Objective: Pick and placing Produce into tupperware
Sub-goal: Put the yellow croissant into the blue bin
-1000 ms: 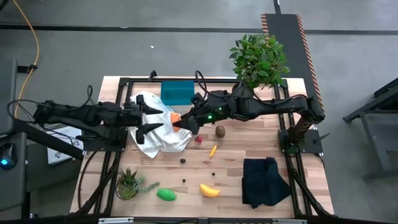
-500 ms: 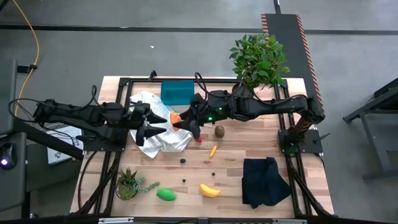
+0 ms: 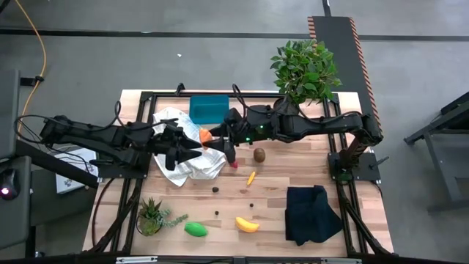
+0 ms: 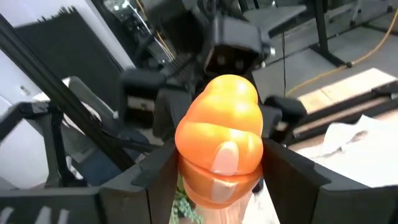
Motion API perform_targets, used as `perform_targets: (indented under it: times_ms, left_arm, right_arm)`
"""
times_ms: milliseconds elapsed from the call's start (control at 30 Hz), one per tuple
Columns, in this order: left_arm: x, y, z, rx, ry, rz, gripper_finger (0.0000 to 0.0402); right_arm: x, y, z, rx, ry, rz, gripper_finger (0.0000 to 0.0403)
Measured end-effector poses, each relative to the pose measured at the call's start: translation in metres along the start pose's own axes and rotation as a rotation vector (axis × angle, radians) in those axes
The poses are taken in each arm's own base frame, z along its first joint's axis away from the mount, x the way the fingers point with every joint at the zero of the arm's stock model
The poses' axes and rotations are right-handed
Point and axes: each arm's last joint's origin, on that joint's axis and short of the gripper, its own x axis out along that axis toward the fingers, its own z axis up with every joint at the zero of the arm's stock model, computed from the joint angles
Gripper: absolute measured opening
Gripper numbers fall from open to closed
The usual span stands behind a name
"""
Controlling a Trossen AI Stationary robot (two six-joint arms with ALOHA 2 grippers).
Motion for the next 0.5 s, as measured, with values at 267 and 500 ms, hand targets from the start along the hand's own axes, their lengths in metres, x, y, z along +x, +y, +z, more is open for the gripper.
perform_targets:
  times_ms: [267,500]
  left_arm:
    - [-0.001,-0.008,0.01,0.117,-0.111,-0.077,0.0239]
    - [0.0,-0.006,0.009,0.127,-0.112,-0.038,0.0239]
  right_arm:
    - [-0.001,-0.002,0.006,0.016,-0.05,0.007,0.0197]
    - [-0.001,-0.001,0.007,0.016,-0.061,0.015,0.0197]
